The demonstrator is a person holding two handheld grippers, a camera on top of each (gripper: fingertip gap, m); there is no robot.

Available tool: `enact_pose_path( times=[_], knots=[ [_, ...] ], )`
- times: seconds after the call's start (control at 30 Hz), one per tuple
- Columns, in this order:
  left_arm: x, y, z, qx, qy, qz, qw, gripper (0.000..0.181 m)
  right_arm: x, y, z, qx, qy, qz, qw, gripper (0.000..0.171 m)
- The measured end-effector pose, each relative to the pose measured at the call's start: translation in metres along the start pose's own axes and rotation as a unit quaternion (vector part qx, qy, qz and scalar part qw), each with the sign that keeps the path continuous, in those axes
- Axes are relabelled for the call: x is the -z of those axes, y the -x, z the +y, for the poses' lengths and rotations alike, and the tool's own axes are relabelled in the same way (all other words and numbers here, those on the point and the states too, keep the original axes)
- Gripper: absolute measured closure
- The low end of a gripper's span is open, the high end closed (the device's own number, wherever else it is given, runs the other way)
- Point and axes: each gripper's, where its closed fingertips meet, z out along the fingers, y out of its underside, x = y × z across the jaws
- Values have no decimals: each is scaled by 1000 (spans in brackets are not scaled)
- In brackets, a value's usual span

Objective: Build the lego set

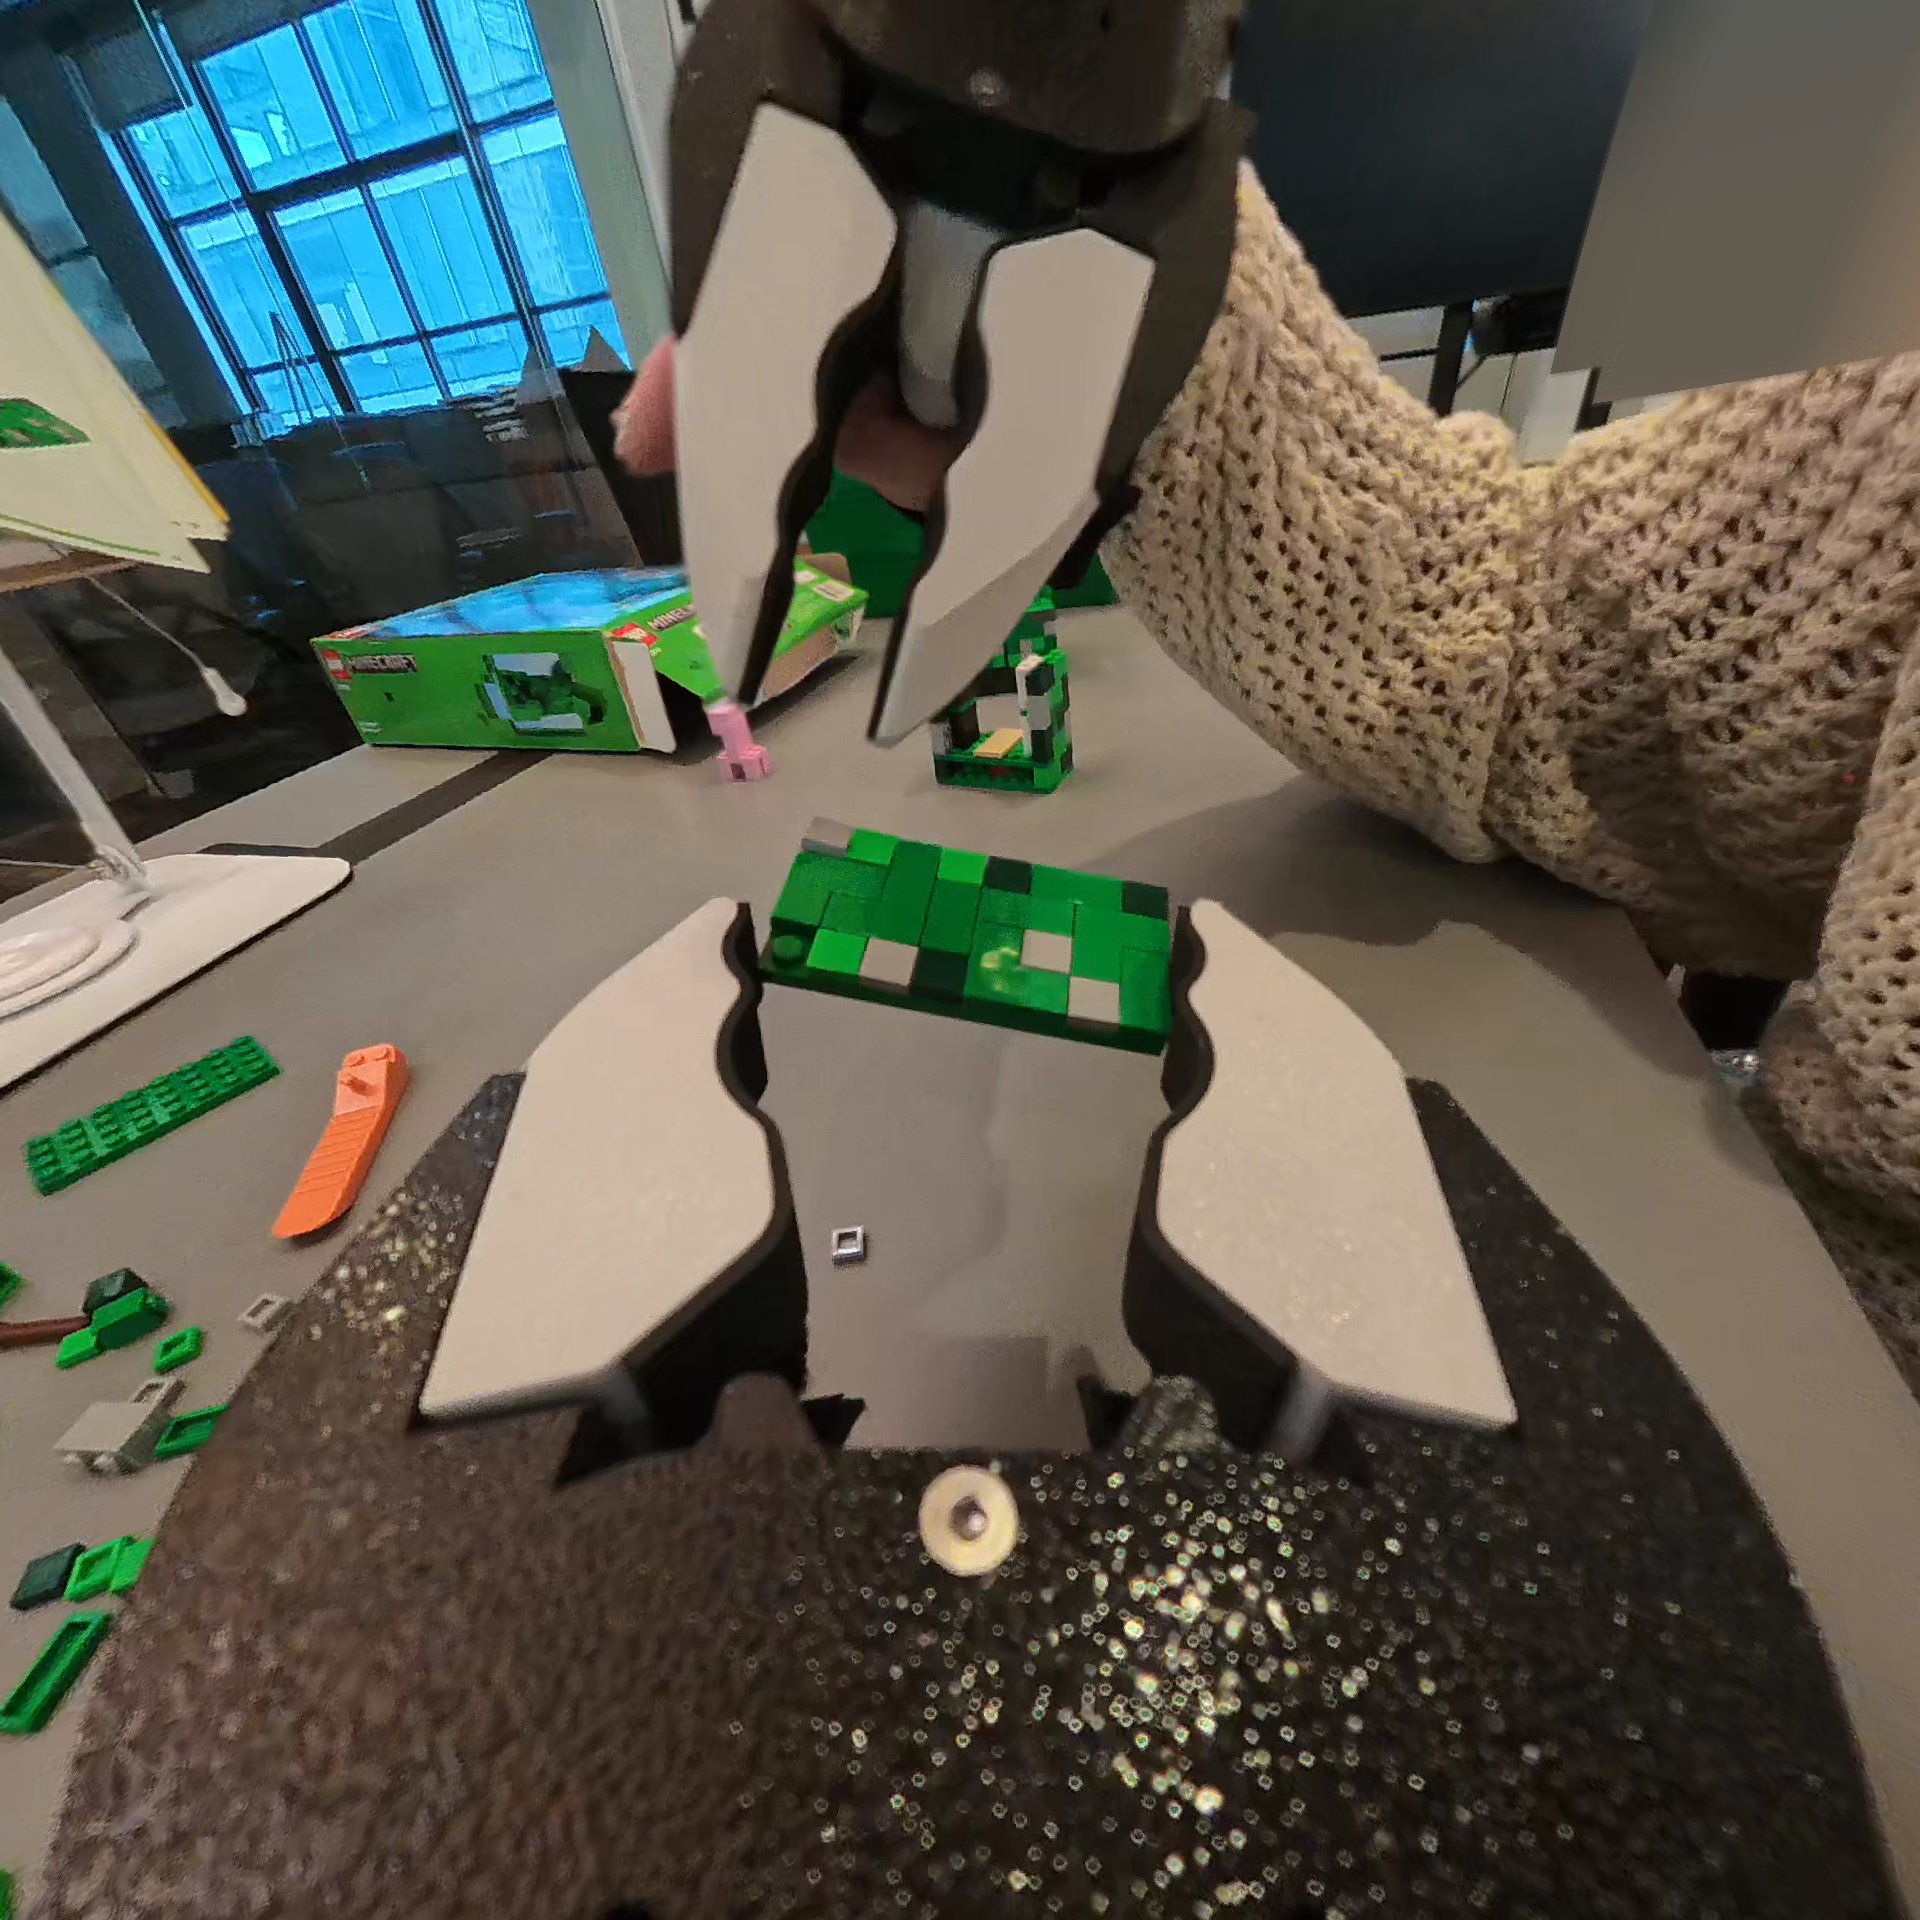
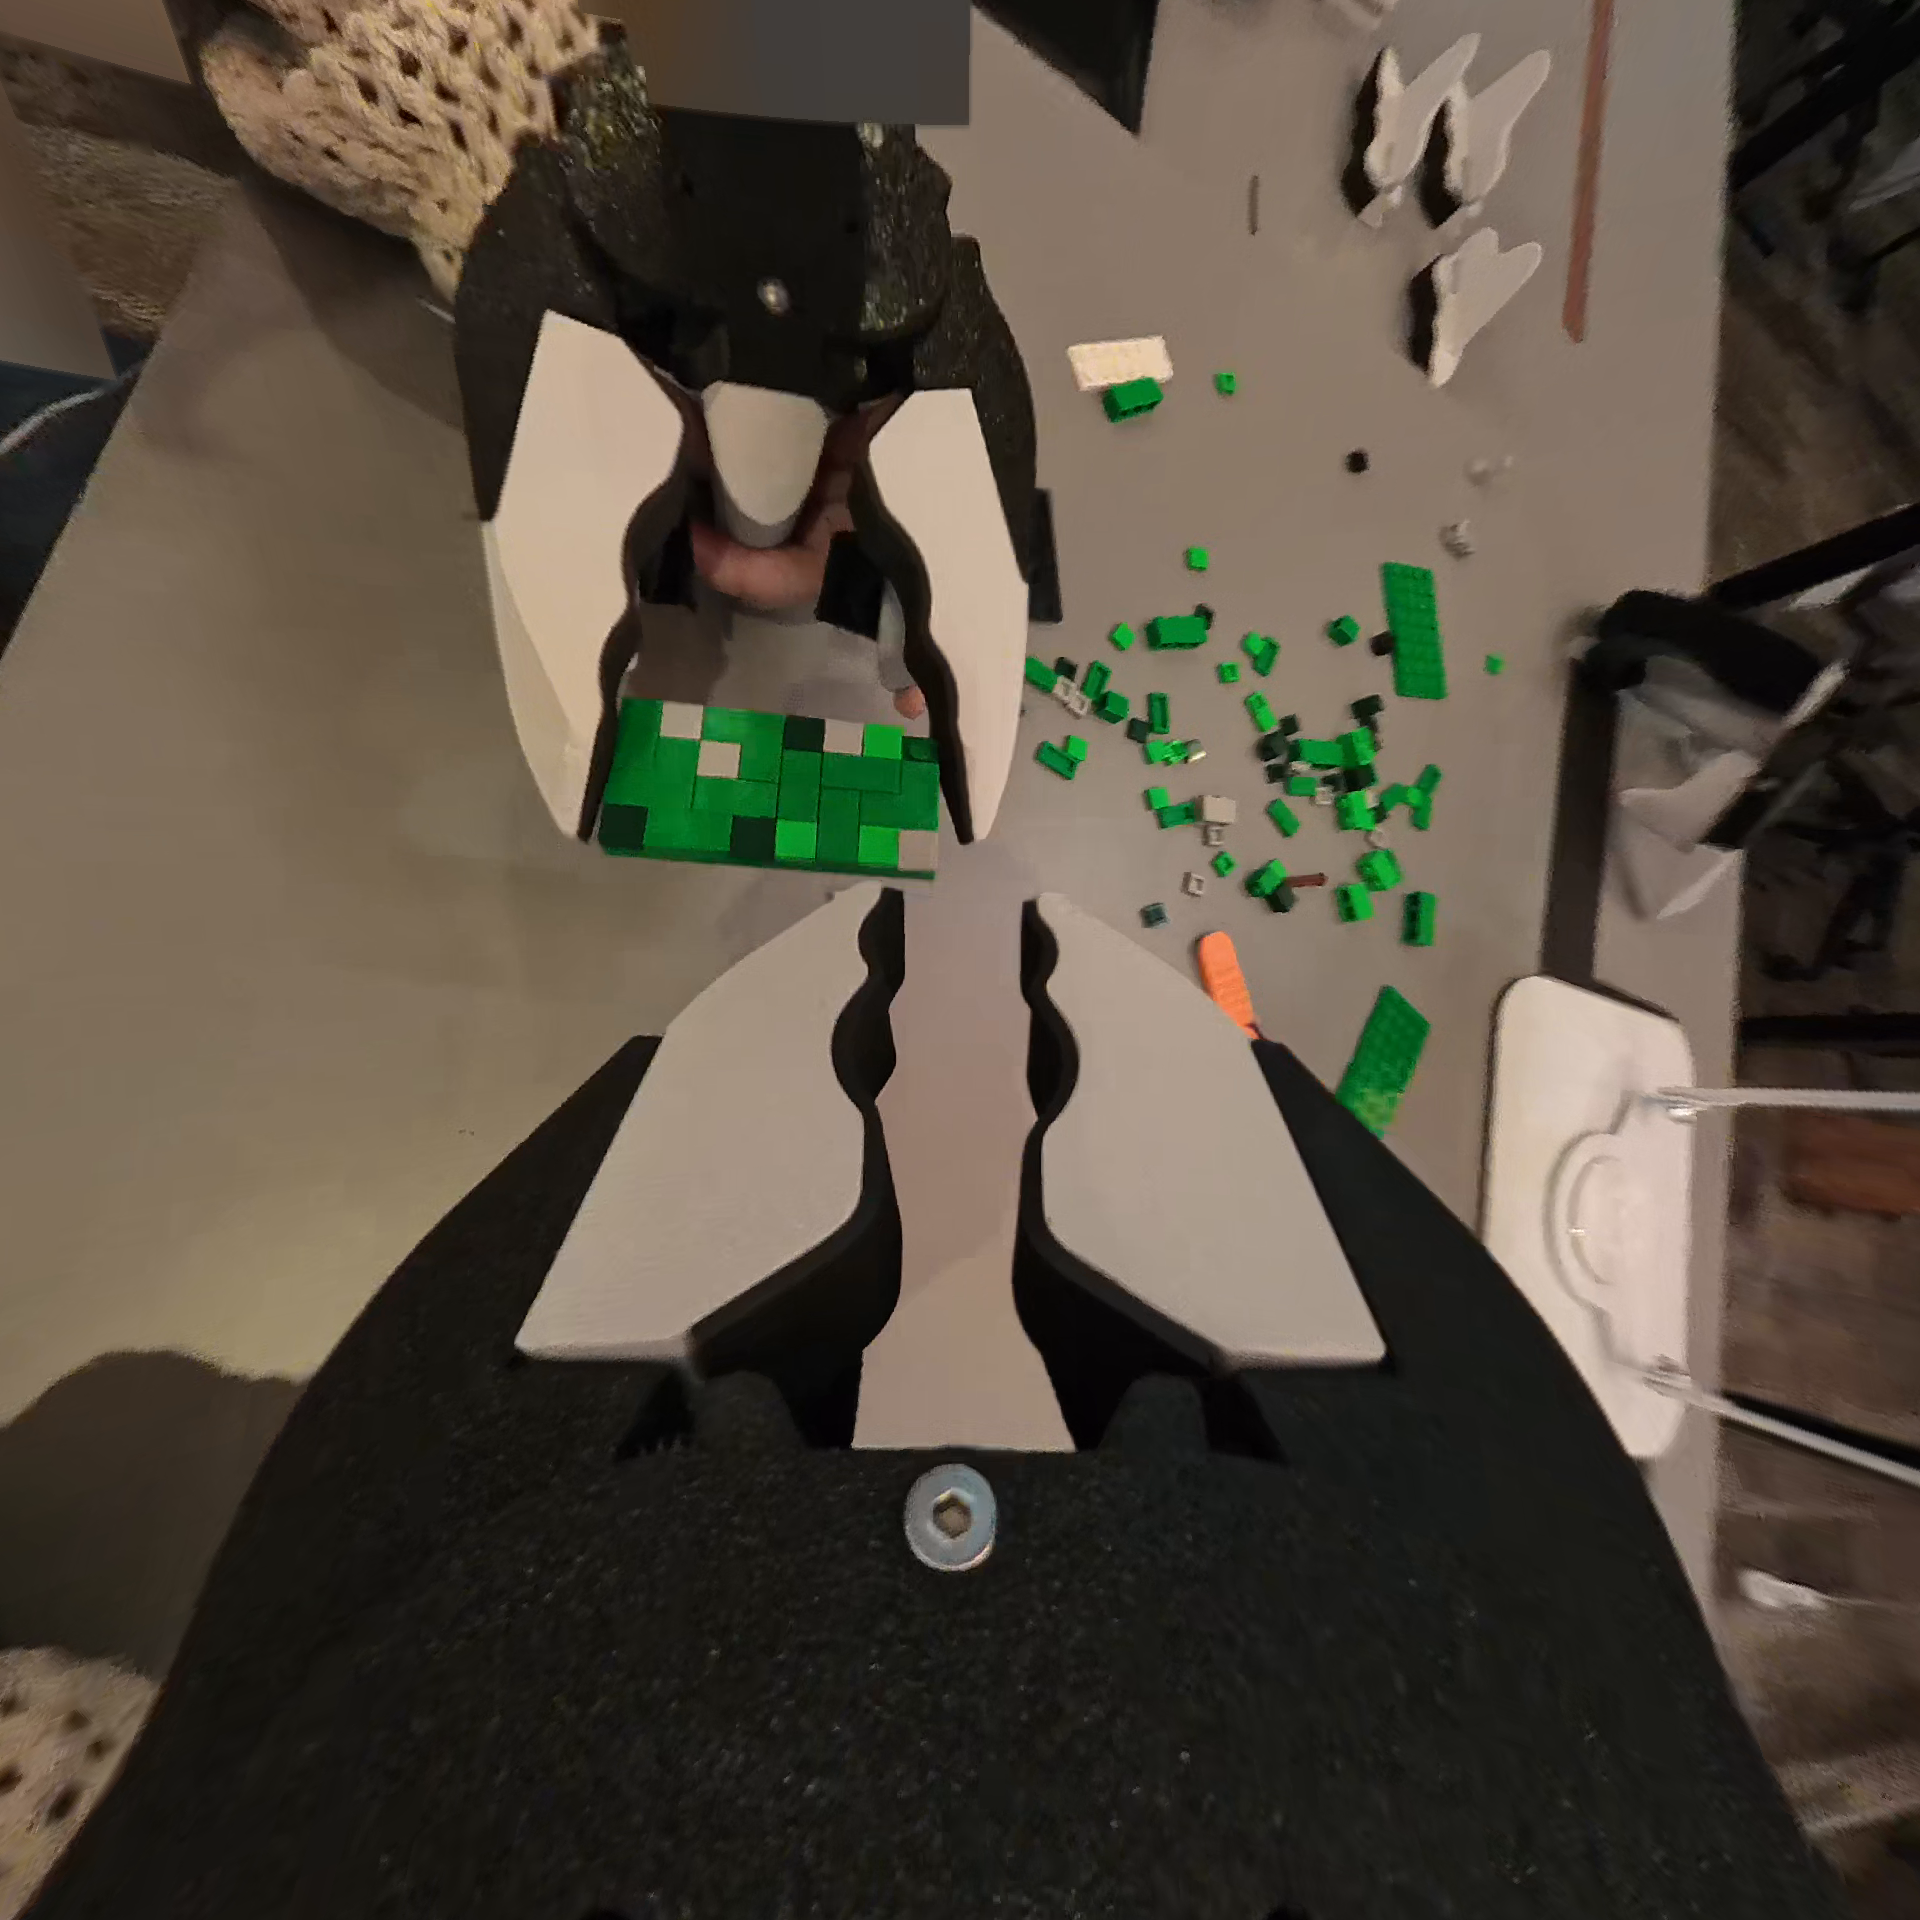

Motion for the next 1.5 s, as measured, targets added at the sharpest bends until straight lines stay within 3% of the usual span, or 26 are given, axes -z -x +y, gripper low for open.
enact_pose_path(
  times=[0.13, 0.27, 0.37, 0.47, 0.83, 1.07, 1.33, 1.5],
  knots=[
    [5, 3, -9, 41, -35, 14, 998, 106, 7, -6, -8, 135, -45, 132, 981, 141],
    [11, 4, -19, 70, -69, 33, 995, 106, 10, 2, -16, 307, -73, 289, 904, 140],
    [12, 1, -22, 87, -81, 53, 991, 106, 3, 6, -19, 356, -67, 335, 870, 140],
    [12, -2, -22, 99, -84, 70, 989, 106, -1, 6, -24, 368, -81, 348, 858, 142],
    [11, -11, -21, 106, -81, 98, 986, 106, -13, 8, -21, 400, -66, 341, 848, 161],
    [9, -12, -17, 108, -66, 99, 987, 106, -16, 11, -12, 438, -29, 313, 842, 164],
    [6, -12, -13, 114, -49, 96, 988, 106, -19, 12, -5, 420, 2, 285, 862, 165],
    [10, 7, -9, -51, -15, -23, 998, 95, -22, 7, 3, 334, -19, 257, 907, 165]
  ],
)
